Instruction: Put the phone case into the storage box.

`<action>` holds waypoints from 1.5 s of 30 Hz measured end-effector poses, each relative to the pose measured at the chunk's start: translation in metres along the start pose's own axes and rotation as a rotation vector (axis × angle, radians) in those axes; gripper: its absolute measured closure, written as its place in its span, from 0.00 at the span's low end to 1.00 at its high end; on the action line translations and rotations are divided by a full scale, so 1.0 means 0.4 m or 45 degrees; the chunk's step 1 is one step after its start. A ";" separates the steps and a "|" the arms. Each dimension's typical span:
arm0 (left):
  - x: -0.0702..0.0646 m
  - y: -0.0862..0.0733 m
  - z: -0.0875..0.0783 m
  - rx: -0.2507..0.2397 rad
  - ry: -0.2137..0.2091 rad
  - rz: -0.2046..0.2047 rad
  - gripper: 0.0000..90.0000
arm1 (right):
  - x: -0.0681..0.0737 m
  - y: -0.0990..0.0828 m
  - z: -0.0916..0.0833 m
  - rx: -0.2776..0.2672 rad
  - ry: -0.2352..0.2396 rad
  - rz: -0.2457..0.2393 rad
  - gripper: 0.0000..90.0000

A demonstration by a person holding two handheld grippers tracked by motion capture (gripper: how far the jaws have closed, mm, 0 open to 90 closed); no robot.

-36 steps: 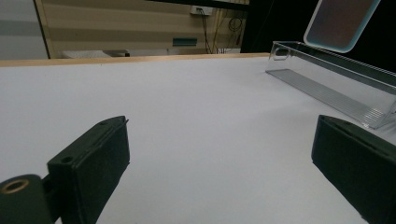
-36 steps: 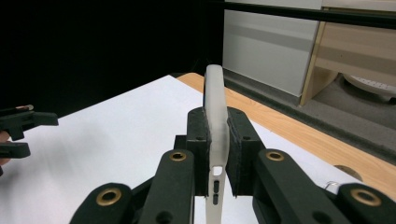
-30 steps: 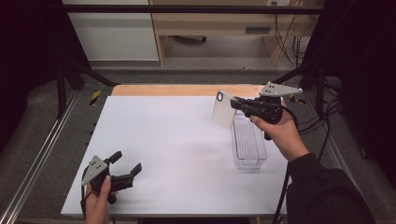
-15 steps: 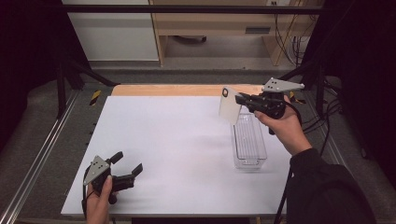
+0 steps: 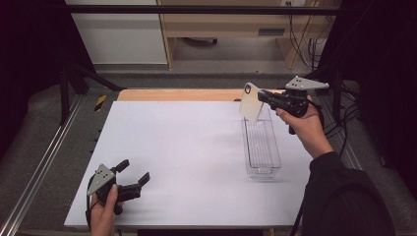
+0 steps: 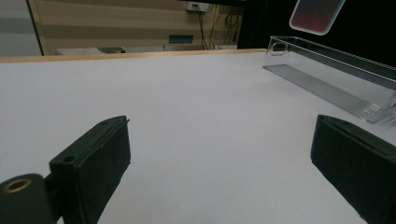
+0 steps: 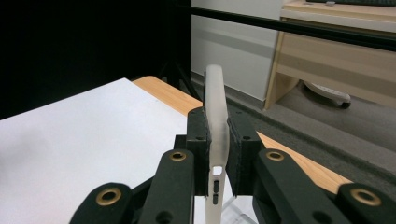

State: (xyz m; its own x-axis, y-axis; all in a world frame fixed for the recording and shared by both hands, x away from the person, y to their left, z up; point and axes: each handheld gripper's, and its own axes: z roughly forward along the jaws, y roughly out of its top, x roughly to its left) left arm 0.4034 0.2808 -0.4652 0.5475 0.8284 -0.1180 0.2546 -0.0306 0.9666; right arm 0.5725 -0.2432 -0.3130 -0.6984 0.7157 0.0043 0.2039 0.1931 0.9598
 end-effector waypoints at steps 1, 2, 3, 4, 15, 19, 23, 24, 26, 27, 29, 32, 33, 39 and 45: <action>0.000 0.000 0.000 0.000 0.000 0.000 0.05 | -0.005 -0.002 -0.001 0.002 -0.008 0.005 0.90; 0.000 0.000 0.000 0.001 0.000 0.001 0.05 | -0.010 -0.004 -0.002 0.002 -0.016 0.006 0.90; 0.000 0.001 0.000 0.000 0.000 0.001 0.05 | -0.014 -0.007 -0.003 0.006 -0.025 0.011 0.90; 0.000 0.001 0.000 -0.001 -0.001 0.002 0.05 | -0.018 -0.008 -0.004 0.009 -0.032 0.011 0.90; 0.000 0.002 -0.003 -0.018 -0.014 0.020 0.05 | -0.057 -0.035 -0.026 0.033 -0.093 0.034 0.90; -0.001 0.003 -0.003 -0.038 -0.004 0.041 0.05 | -0.062 -0.048 -0.024 0.052 -0.116 0.034 0.90; -0.006 0.003 -0.004 -0.059 -0.002 0.068 0.05 | -0.065 -0.060 -0.021 0.071 -0.117 0.041 0.90; -0.006 0.003 -0.004 -0.062 -0.004 0.077 0.05 | -0.065 -0.062 -0.021 0.073 -0.115 0.041 0.90; -0.005 0.003 -0.005 -0.068 -0.004 0.087 0.05 | -0.064 -0.066 -0.019 0.076 -0.110 0.037 0.90; -0.005 0.003 -0.005 -0.073 -0.003 0.085 0.05 | -0.064 -0.068 -0.018 0.080 -0.109 0.038 0.90; -0.002 0.004 -0.005 -0.088 -0.005 0.077 0.05 | -0.065 -0.070 -0.016 0.085 -0.110 0.034 0.90; 0.002 0.005 -0.006 -0.103 0.000 0.079 0.05 | -0.069 -0.072 -0.015 0.084 -0.115 0.036 0.90; 0.004 0.005 -0.006 -0.108 -0.003 0.077 0.05 | -0.071 -0.073 -0.015 0.086 -0.117 0.037 0.90; 0.012 0.005 -0.004 -0.131 0.005 0.072 0.05 | -0.082 -0.087 -0.009 0.106 -0.130 0.050 0.90; 0.010 0.007 -0.001 -0.156 -0.023 0.067 0.05 | -0.092 -0.102 0.006 0.130 -0.134 0.065 0.90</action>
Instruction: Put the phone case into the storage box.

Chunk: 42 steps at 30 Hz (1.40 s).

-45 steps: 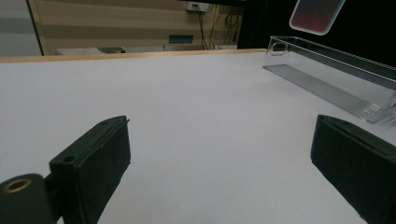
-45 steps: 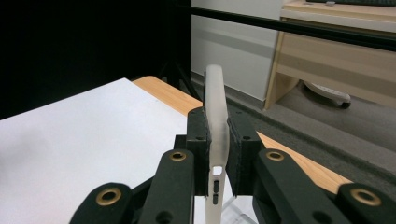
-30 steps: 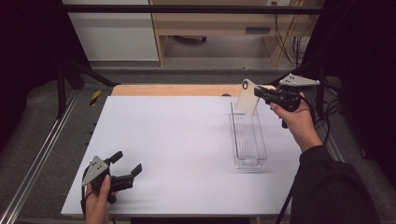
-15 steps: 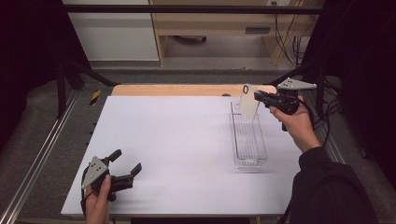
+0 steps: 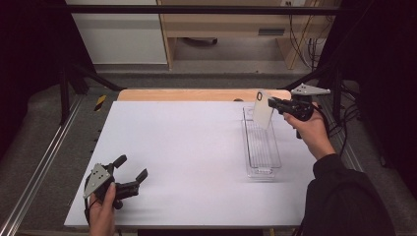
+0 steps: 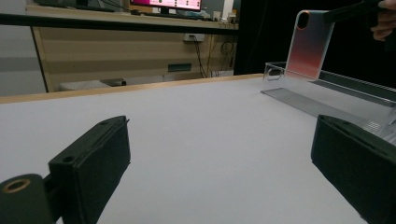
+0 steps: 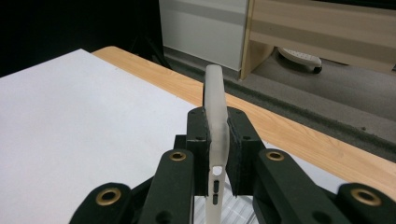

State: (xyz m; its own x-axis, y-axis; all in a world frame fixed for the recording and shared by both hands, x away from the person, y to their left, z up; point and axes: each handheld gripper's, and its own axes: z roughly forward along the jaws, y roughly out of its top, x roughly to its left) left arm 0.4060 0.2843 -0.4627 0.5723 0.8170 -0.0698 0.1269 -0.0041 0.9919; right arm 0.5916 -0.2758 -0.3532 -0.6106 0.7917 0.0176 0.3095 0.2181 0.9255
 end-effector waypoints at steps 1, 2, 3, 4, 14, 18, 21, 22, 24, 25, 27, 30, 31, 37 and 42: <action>-0.001 0.000 0.000 0.005 -0.002 0.007 0.05 | -0.001 -0.002 0.002 0.006 -0.002 -0.002 0.90; -0.002 0.000 0.001 0.004 -0.003 0.003 0.05 | -0.001 -0.004 0.005 0.013 -0.005 -0.001 0.90; -0.003 0.000 0.002 0.008 -0.003 0.000 0.05 | -0.001 -0.005 0.007 0.020 -0.004 -0.003 0.90; -0.003 -0.001 0.003 0.010 -0.003 0.000 0.05 | -0.002 -0.006 0.009 0.023 -0.004 -0.005 0.90; -0.004 -0.001 0.003 0.016 -0.001 0.007 0.05 | -0.005 -0.017 0.043 0.038 -0.017 -0.028 0.90; -0.007 0.000 0.002 0.019 -0.002 0.017 0.05 | -0.003 -0.021 0.055 0.045 -0.011 -0.040 0.90; -0.008 -0.001 0.003 0.022 -0.006 0.018 0.05 | 0.003 -0.020 0.064 0.048 -0.003 -0.051 0.90; -0.008 -0.001 0.003 0.025 -0.006 0.021 0.05 | 0.005 -0.020 0.067 0.050 -0.001 -0.048 0.90; -0.010 -0.001 0.003 0.031 0.002 0.024 0.05 | 0.006 -0.022 0.073 0.052 -0.001 -0.048 0.90; -0.011 -0.001 0.002 0.031 0.002 0.025 0.05 | 0.006 -0.024 0.076 0.051 -0.001 -0.048 0.90; -0.012 0.000 0.001 0.028 -0.001 0.025 0.05 | 0.004 -0.029 0.081 0.047 -0.004 -0.040 0.90; -0.013 0.000 0.001 0.028 -0.008 0.023 0.05 | -0.002 -0.036 0.088 0.044 -0.011 -0.015 0.90; -0.013 0.000 0.002 0.028 -0.010 0.024 0.05 | -0.003 -0.037 0.089 0.042 -0.009 -0.007 0.90; -0.013 0.000 0.001 0.031 -0.013 0.021 0.05 | -0.003 -0.040 0.100 0.029 0.003 0.017 0.90; -0.014 0.000 0.002 0.031 -0.018 0.017 0.05 | -0.003 -0.044 0.108 0.029 0.001 0.030 0.90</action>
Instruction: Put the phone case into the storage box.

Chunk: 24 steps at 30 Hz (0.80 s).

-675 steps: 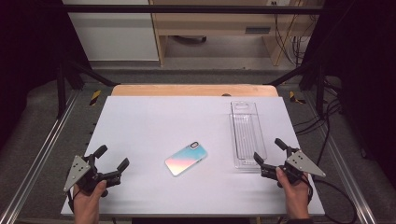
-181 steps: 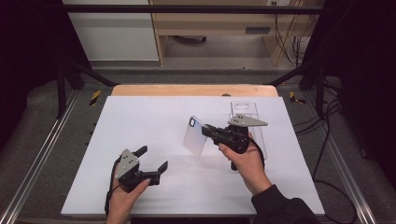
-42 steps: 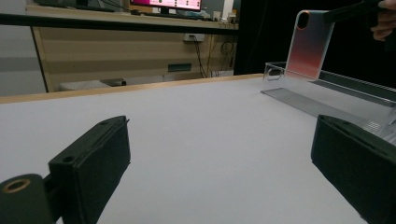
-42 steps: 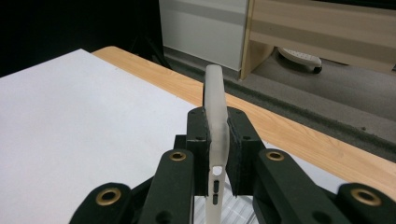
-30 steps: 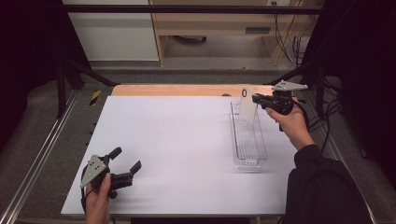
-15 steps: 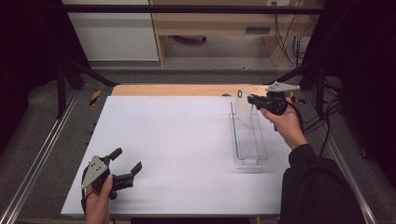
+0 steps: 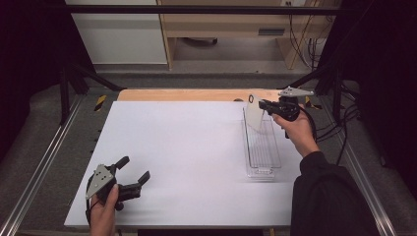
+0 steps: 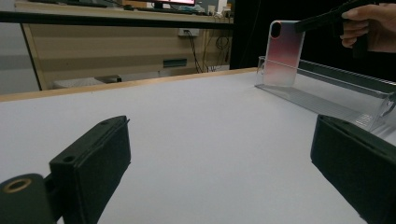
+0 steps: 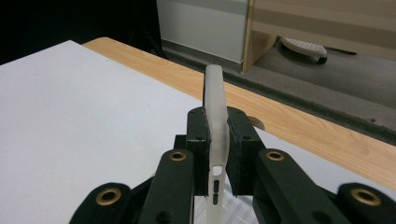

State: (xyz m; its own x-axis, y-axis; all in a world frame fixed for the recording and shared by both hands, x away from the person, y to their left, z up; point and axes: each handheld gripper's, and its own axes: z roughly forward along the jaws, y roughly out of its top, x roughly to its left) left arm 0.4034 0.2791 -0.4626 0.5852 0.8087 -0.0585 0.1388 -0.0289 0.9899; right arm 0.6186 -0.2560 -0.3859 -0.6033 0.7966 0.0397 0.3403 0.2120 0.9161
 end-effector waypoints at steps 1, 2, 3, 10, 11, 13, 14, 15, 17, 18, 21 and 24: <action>-0.001 0.000 0.000 0.000 -0.002 0.000 0.05 | -0.001 -0.001 0.002 0.002 0.000 0.002 0.90; -0.001 0.000 0.000 0.001 -0.005 0.001 0.05 | -0.002 -0.002 0.003 0.004 0.001 0.004 0.90; -0.001 0.000 0.001 0.002 -0.005 0.001 0.05 | -0.003 -0.003 0.005 0.004 0.003 0.006 0.90; 0.000 -0.002 0.002 0.009 -0.003 -0.002 0.05 | -0.001 -0.002 0.013 -0.009 0.001 0.026 0.90; 0.000 -0.002 0.002 0.010 -0.003 -0.002 0.05 | 0.000 -0.001 0.015 -0.010 0.003 0.023 0.90; 0.000 -0.002 0.002 0.010 -0.003 -0.002 0.05 | 0.002 -0.001 0.018 -0.009 0.009 0.021 0.90; 0.001 -0.002 0.002 0.010 -0.003 -0.002 0.05 | 0.002 -0.001 0.019 -0.005 0.013 0.021 0.90; 0.001 -0.002 0.001 0.010 -0.002 -0.003 0.05 | 0.003 -0.001 0.021 -0.003 0.015 0.018 0.90; 0.002 -0.002 0.001 0.009 -0.002 -0.004 0.05 | 0.002 -0.002 0.021 -0.005 0.015 0.019 0.90; 0.002 -0.002 0.001 0.009 -0.002 -0.004 0.05 | 0.001 -0.003 0.021 -0.002 0.015 0.019 0.90; 0.002 -0.002 0.001 0.009 0.009 -0.002 0.05 | -0.002 -0.004 0.019 0.002 0.017 0.025 0.90; 0.004 -0.004 0.002 0.008 0.012 -0.011 0.05 | -0.004 -0.005 0.017 0.003 0.020 0.029 0.90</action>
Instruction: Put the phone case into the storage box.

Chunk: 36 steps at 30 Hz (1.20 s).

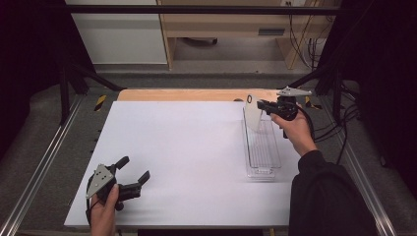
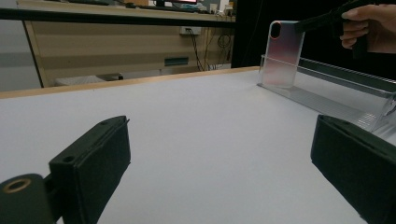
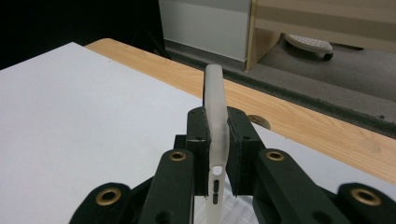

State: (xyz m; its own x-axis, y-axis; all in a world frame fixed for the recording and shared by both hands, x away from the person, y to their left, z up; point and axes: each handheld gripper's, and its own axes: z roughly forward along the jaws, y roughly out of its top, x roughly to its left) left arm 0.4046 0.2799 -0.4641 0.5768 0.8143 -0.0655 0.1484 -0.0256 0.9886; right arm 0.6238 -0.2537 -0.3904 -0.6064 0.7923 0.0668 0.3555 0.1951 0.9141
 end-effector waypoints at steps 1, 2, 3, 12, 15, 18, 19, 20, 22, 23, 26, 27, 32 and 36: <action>0.000 0.000 0.000 0.000 0.000 -0.001 0.05 | 0.000 0.000 0.000 0.001 0.001 0.001 0.90; 0.000 0.000 0.000 0.000 -0.002 -0.001 0.05 | -0.001 0.000 -0.001 0.000 0.003 0.000 0.90; -0.001 0.000 0.001 -0.001 -0.005 0.001 0.05 | -0.002 0.000 -0.001 -0.005 0.003 0.000 0.90; -0.003 0.000 0.003 0.004 -0.014 0.006 0.05 | 0.001 0.002 0.002 -0.014 0.007 -0.004 0.90; -0.003 0.000 0.002 0.004 -0.012 0.009 0.05 | 0.002 -0.001 0.004 -0.007 0.014 -0.010 0.90; -0.004 0.000 0.002 0.004 -0.013 0.010 0.05 | 0.002 -0.002 0.004 -0.008 0.013 -0.002 0.90; -0.004 0.000 0.002 0.004 -0.014 0.010 0.05 | 0.001 -0.002 0.003 -0.007 0.013 -0.003 0.90; -0.004 0.000 0.002 0.004 -0.015 0.010 0.05 | 0.001 -0.001 0.003 -0.003 0.010 -0.009 0.90; -0.005 0.000 0.003 0.006 -0.018 0.008 0.05 | 0.000 -0.001 0.002 0.003 0.006 -0.009 0.90; -0.005 0.000 0.003 0.006 -0.019 0.006 0.05 | -0.001 -0.001 0.001 0.006 0.003 -0.008 0.90; -0.004 0.000 0.002 0.005 -0.022 0.003 0.05 | -0.003 -0.003 -0.002 0.011 -0.003 -0.005 0.90; -0.004 0.000 0.003 0.005 -0.023 0.003 0.05 | -0.003 -0.003 -0.003 0.015 -0.004 -0.004 0.90; -0.005 0.000 0.003 0.008 -0.025 0.003 0.05 | 0.000 -0.001 -0.006 0.033 -0.009 -0.020 0.90; -0.004 0.000 0.002 0.007 -0.023 -0.002 0.05 | 0.002 0.001 -0.006 0.044 -0.015 -0.023 0.89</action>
State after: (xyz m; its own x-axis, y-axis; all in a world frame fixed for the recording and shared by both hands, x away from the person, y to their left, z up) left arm 0.4044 0.2781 -0.4642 0.5911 0.8036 -0.0698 0.1541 -0.0275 0.9877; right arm 0.6216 -0.2543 -0.3891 -0.6048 0.7951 0.0455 0.3691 0.2293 0.9007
